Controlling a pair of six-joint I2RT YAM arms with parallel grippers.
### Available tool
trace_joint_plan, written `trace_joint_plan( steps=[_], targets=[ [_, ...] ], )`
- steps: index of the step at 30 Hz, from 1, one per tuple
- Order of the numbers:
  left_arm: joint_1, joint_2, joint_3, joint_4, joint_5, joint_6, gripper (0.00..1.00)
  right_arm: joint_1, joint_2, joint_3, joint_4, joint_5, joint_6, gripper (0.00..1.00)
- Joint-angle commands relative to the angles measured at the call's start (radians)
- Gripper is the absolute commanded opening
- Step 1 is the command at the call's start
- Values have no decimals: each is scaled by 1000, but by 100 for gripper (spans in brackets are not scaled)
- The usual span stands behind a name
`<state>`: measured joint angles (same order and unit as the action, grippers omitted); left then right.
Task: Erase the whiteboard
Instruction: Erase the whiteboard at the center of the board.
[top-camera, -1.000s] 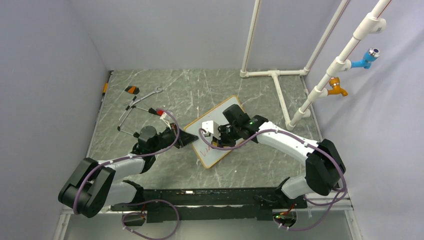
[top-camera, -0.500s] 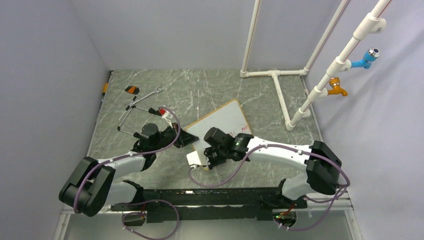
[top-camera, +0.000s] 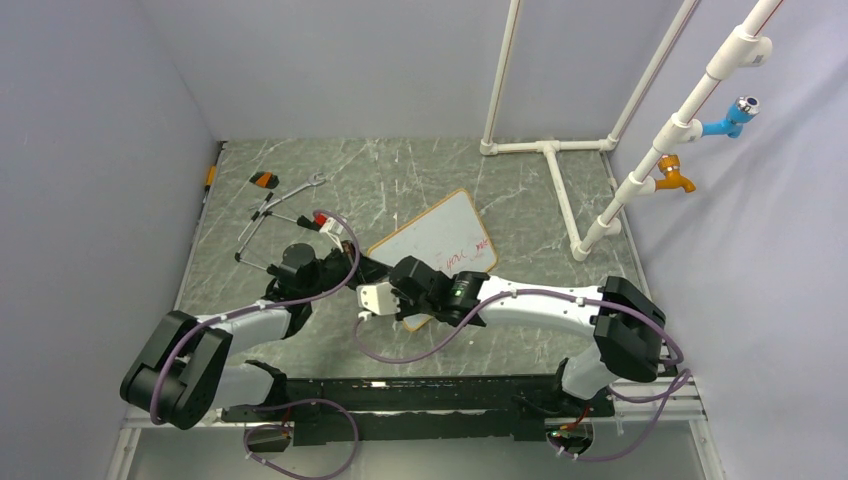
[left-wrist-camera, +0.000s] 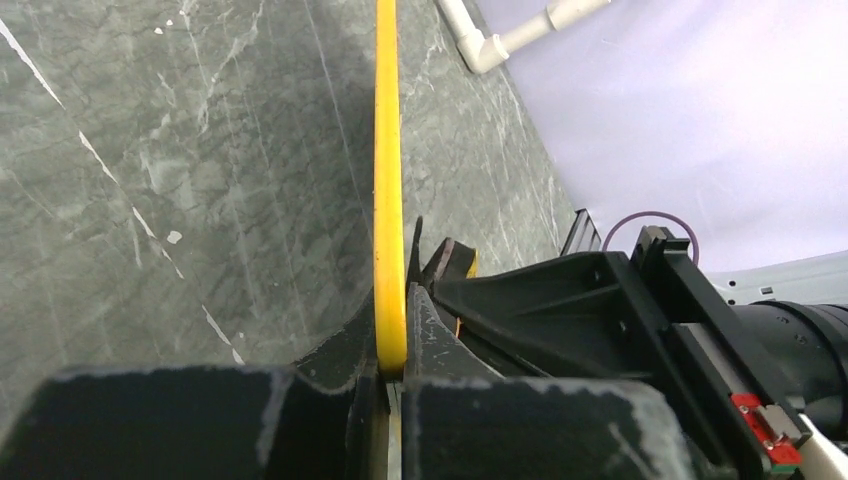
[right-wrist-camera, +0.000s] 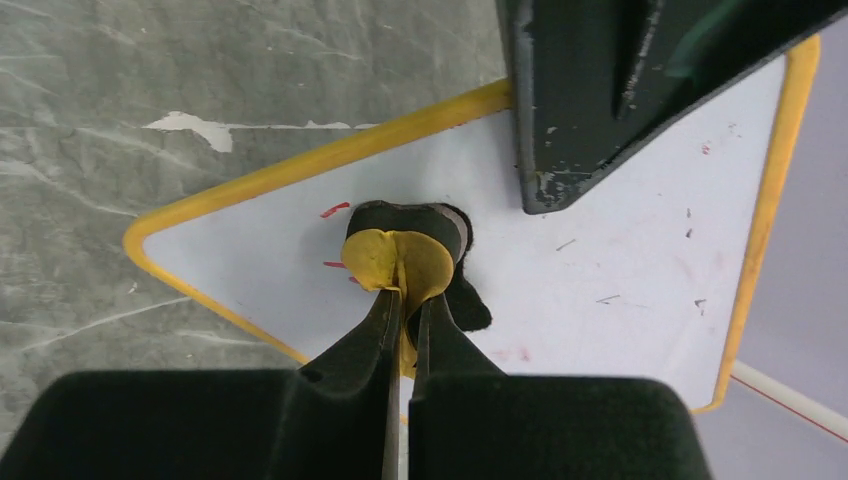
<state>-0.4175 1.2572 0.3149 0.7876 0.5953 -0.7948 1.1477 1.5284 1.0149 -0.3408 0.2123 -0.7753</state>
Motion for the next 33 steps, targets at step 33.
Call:
trace_joint_plan(
  steps=[33],
  targets=[
    [-15,-36,17,137,65,-48,0,69,66,77,-172,-85,-17,0]
  ],
)
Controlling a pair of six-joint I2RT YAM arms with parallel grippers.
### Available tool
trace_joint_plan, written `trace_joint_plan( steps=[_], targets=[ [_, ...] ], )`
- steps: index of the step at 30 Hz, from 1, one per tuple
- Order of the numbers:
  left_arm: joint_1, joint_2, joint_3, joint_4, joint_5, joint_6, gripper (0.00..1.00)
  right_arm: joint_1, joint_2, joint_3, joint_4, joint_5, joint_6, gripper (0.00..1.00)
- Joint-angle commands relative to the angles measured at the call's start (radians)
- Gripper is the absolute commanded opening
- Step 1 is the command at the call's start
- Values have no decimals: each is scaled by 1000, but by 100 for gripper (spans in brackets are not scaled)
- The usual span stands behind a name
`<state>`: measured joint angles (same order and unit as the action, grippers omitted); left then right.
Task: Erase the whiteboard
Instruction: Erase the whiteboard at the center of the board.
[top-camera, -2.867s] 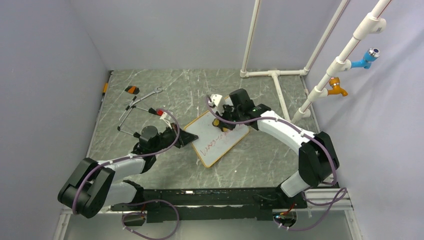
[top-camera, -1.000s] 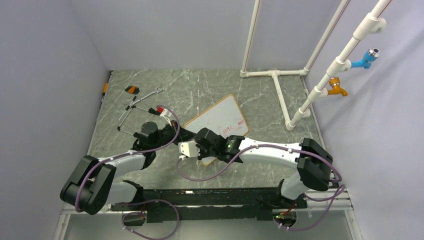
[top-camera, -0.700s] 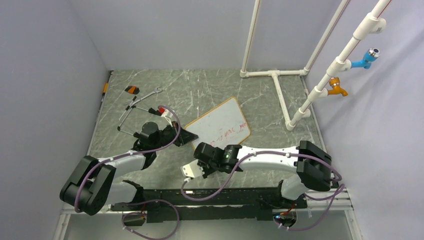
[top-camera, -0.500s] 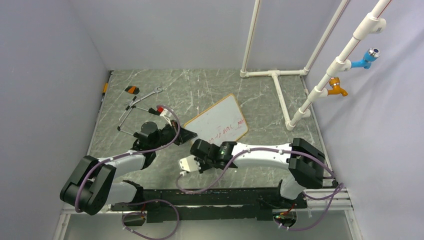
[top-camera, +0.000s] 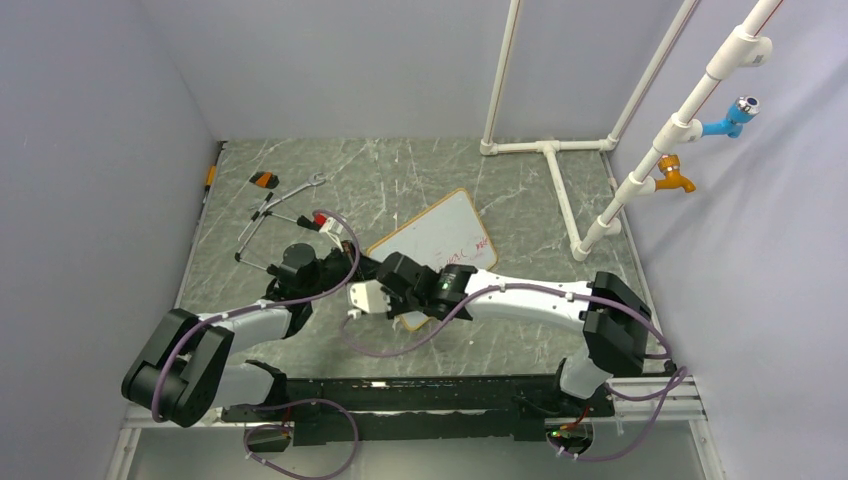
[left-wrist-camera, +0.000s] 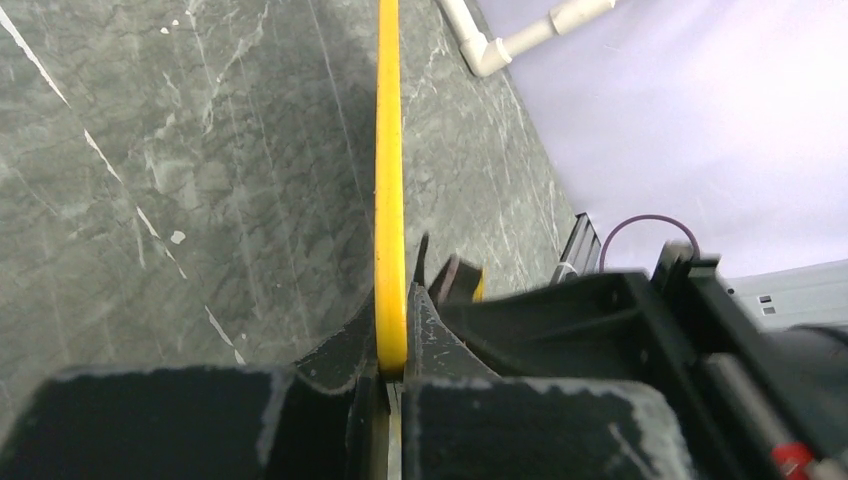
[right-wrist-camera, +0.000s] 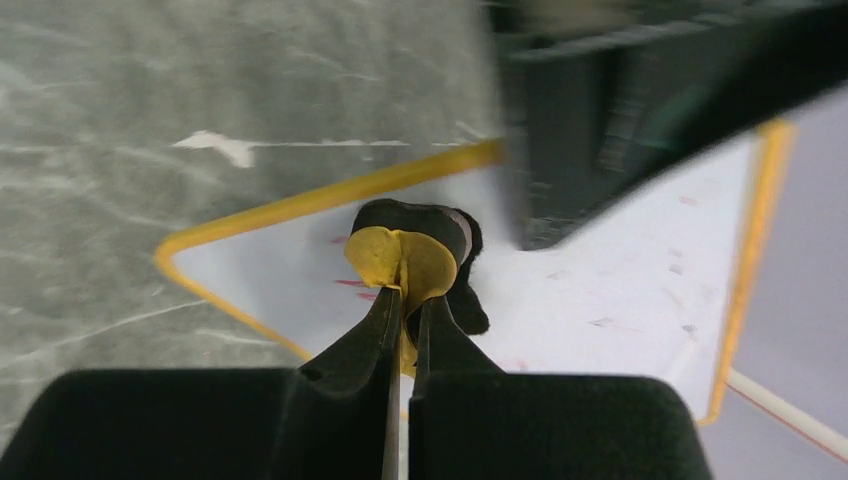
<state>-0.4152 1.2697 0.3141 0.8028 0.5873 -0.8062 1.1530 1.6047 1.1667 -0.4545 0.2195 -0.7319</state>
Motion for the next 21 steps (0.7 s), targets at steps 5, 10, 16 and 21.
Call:
trace_joint_plan(
  steps=[5,10,16,21],
  targets=[
    [-17,-61,17,103,63,-27,0,82,8,-91,-105,-52,-53,0],
    [-16,-48,14,125,75,-37,0,57,33,-40,-29,77,6,0],
    [-17,-45,18,127,80,-37,0,-10,48,102,-5,100,103,0],
    [-17,-51,14,122,78,-37,0,-7,62,77,0,101,110,0]
  ],
)
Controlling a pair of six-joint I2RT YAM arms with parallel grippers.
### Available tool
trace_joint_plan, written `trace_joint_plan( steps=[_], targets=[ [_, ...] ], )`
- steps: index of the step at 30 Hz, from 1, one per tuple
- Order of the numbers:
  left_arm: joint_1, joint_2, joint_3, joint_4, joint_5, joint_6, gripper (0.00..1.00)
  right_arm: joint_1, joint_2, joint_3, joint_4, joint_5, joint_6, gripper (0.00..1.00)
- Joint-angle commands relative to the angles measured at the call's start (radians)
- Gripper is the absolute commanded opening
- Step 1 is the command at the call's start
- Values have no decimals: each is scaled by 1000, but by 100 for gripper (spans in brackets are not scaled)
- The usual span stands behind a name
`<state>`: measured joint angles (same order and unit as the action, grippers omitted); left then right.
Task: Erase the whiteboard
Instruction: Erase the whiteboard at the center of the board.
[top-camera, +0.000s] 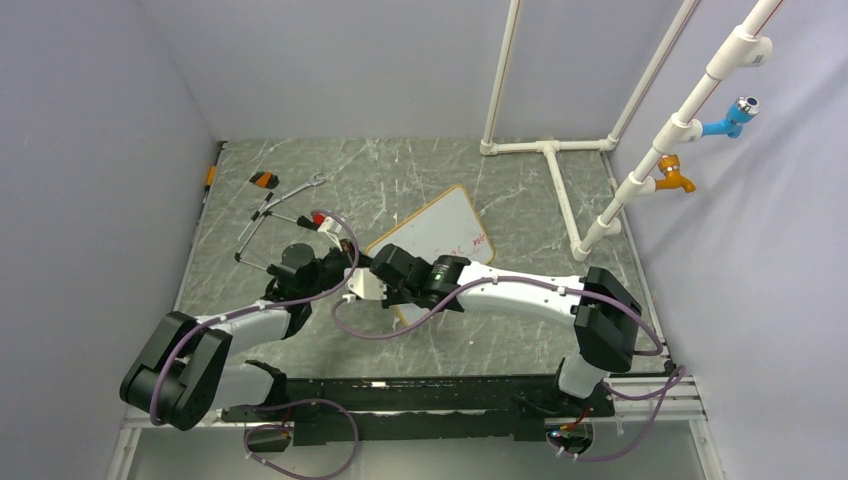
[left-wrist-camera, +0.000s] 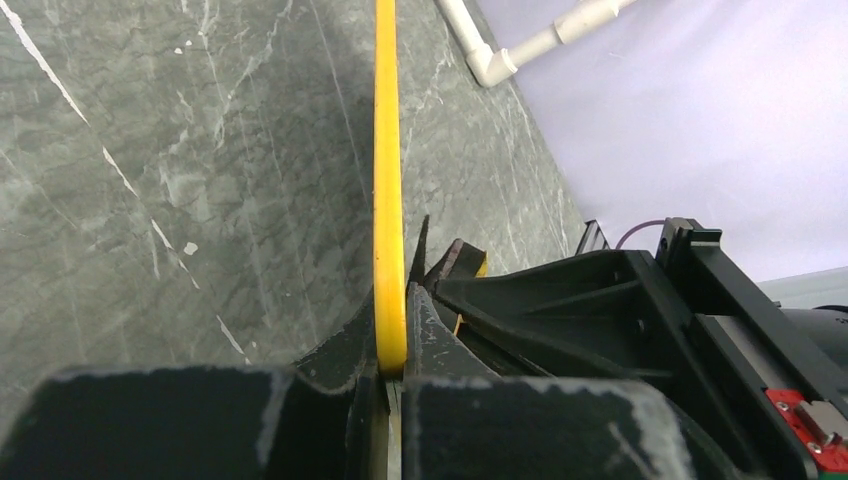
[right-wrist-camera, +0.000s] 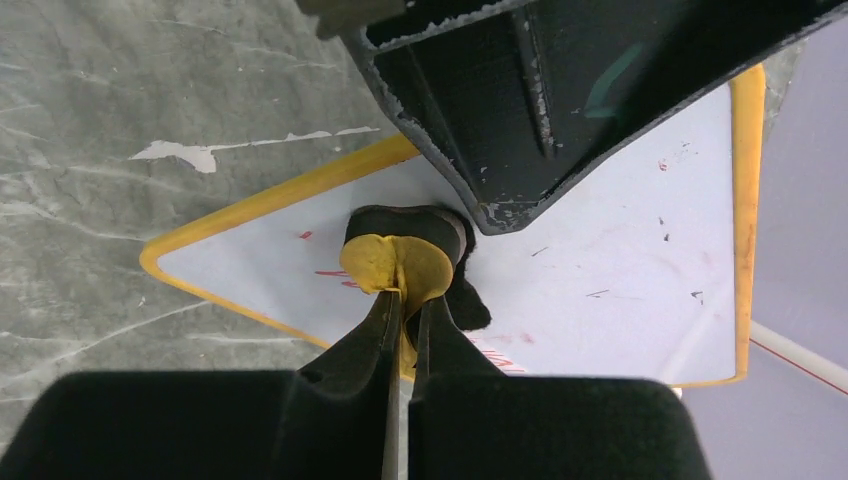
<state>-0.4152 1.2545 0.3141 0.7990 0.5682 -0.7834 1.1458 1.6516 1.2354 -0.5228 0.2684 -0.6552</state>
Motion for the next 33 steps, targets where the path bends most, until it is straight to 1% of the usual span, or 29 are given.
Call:
trace_joint_plan(
  steps=[1,4,7,13,17,21,24,33],
  targets=[
    [-17,-40,13,120,94,-57,0,1,13,-5,63,49,28,0],
    [-17,-53,14,97,85,-46,0,19,-2,-56,20,-9,-13,0],
    [-15,-58,19,81,80,-38,0,49,-2,-106,-15,-23,-43,0],
    [-15,-48,20,92,80,-42,0,73,30,-99,-61,-22,-32,0],
    [-16,-39,16,103,82,-47,0,75,56,-30,-33,18,4,0],
    [-15,-32,14,113,89,-52,0,75,63,35,47,111,27,0],
    [-16,-30,11,123,90,-57,0,70,73,67,75,157,34,0],
    [-16,-24,4,138,94,-61,0,51,57,58,131,241,40,0]
  ],
)
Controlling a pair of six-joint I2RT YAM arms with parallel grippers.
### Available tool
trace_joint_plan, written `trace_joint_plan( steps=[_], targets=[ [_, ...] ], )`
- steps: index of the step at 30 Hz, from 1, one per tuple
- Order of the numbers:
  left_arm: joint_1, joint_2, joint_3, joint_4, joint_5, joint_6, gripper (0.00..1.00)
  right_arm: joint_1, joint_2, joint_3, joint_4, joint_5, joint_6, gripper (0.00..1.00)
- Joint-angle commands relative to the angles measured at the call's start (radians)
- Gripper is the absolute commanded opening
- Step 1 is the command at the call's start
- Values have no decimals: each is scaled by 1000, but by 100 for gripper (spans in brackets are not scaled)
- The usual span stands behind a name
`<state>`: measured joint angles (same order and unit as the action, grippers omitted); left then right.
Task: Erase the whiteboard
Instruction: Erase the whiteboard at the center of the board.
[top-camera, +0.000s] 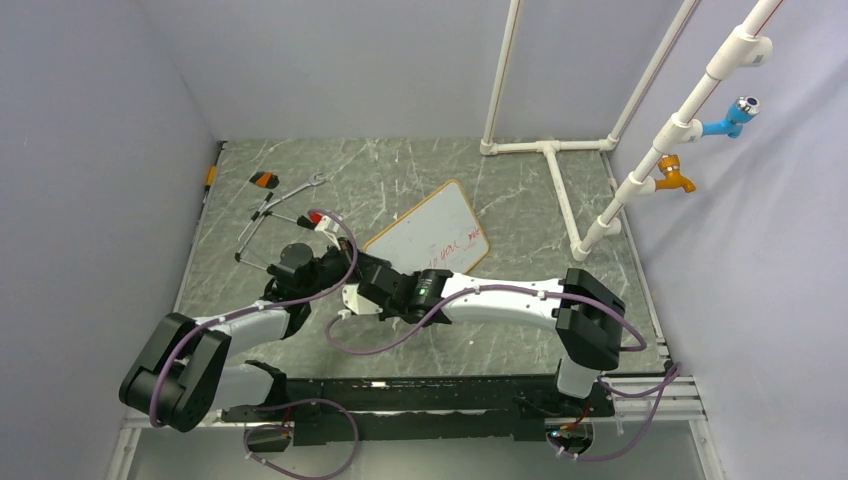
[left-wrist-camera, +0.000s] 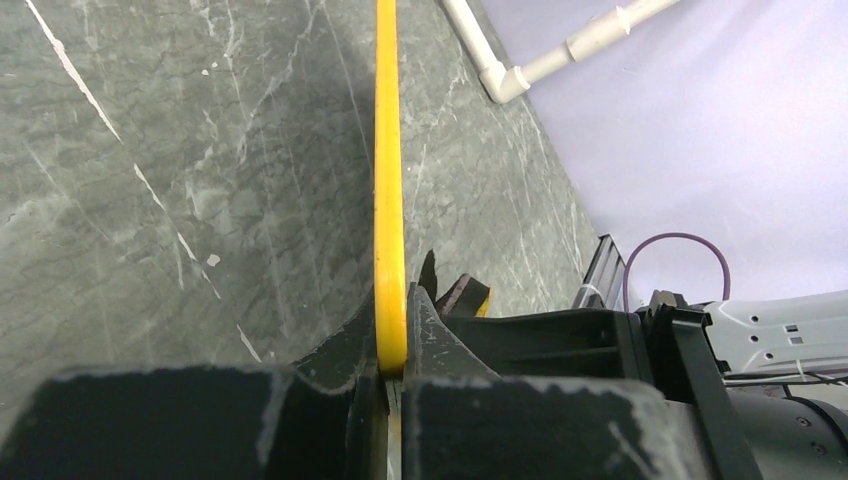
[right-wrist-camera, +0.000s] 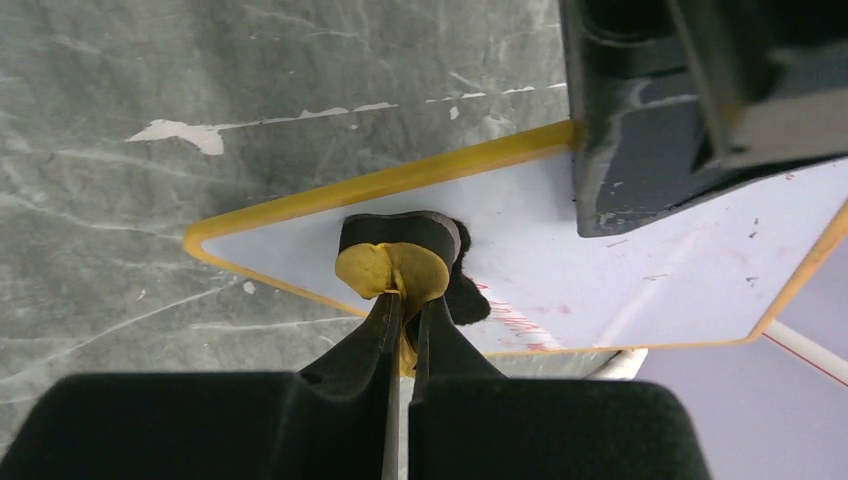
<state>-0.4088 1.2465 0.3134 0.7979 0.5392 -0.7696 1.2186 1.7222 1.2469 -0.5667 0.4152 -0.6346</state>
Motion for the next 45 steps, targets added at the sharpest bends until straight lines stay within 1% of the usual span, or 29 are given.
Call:
trace_joint_plan(
  steps=[1,11,16,21,24,27,31,33,36,38,42,45],
  targets=[
    [-22,-13,4,144,123,-77,0,-24,-16,46,177,95,21,0],
    [-22,-12,3,141,120,-74,0,-31,-34,26,201,117,17,0],
    [-22,-18,2,138,121,-71,0,-77,-58,19,202,117,13,0],
    [-22,-22,0,143,126,-70,0,-148,-72,-7,157,5,52,0],
    [-22,-24,-5,159,128,-75,0,-156,-77,-59,124,-97,30,0],
    [-19,-25,-7,159,127,-77,0,-96,-87,-136,85,-202,-24,0],
    [-12,-30,-13,166,124,-85,0,-12,-110,-223,79,-261,-70,0],
    [-12,-31,-12,161,124,-82,0,-7,-103,-234,84,-244,-68,0],
    [-11,-27,-8,163,131,-83,0,-15,-74,-215,124,-157,-43,0],
    [-11,-19,-5,170,137,-86,0,-52,-64,-159,156,-97,-6,0],
    [-11,-2,-4,190,151,-96,0,-130,-72,-43,193,-63,28,0],
    [-11,2,-2,197,154,-96,0,-155,-78,6,218,-45,30,0]
  ],
)
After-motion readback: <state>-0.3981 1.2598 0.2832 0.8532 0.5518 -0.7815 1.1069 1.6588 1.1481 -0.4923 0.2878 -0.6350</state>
